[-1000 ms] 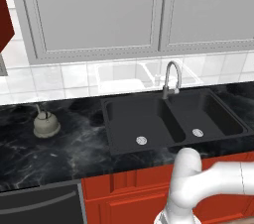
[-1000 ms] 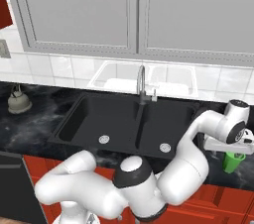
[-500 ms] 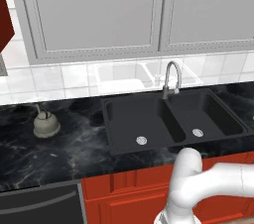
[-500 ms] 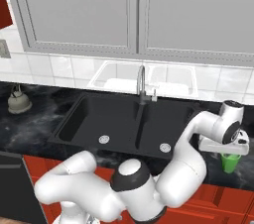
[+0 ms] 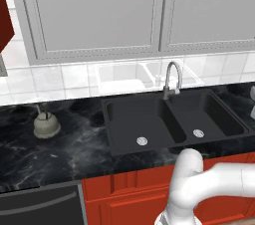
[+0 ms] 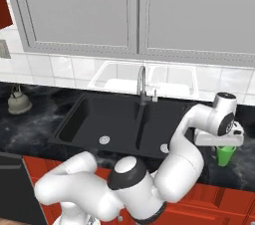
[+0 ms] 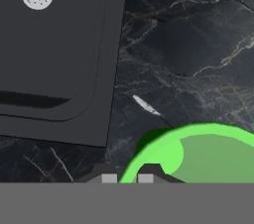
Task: Place the kettle in the left basin and the cup in the right basin of the sink.
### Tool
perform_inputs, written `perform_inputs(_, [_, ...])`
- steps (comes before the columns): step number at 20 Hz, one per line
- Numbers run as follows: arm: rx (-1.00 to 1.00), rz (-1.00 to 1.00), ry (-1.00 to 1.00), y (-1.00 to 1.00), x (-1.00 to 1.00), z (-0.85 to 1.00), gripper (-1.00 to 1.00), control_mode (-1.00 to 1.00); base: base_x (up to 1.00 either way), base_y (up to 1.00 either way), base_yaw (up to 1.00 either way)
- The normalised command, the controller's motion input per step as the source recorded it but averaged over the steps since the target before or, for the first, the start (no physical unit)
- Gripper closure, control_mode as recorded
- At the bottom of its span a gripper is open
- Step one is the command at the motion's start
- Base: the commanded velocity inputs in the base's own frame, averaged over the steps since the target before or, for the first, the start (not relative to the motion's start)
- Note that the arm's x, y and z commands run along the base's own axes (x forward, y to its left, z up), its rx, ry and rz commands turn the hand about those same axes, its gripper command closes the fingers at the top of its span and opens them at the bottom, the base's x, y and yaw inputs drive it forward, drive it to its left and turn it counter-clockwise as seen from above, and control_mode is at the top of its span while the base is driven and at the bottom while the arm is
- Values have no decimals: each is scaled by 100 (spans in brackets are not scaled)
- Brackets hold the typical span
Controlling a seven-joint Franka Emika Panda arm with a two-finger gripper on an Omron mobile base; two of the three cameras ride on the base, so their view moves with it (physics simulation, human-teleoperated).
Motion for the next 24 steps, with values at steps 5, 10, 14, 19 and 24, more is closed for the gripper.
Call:
perform_inputs(5, [0,36,0,28,19,55,100,-100,0,0,0])
perform_inputs(10, [-1,43,0,26,7,33,100,-100,0,0,0])
perform_inputs(14, [0,41,-1,36,6,1,100,-100,0,0,0])
perform_inputs(19, [0,42,0,39,1,-4,100,-100,0,0,0])
perform_inputs(24, [0,35,-1,50,9,-3,100,-100,0,0,0])
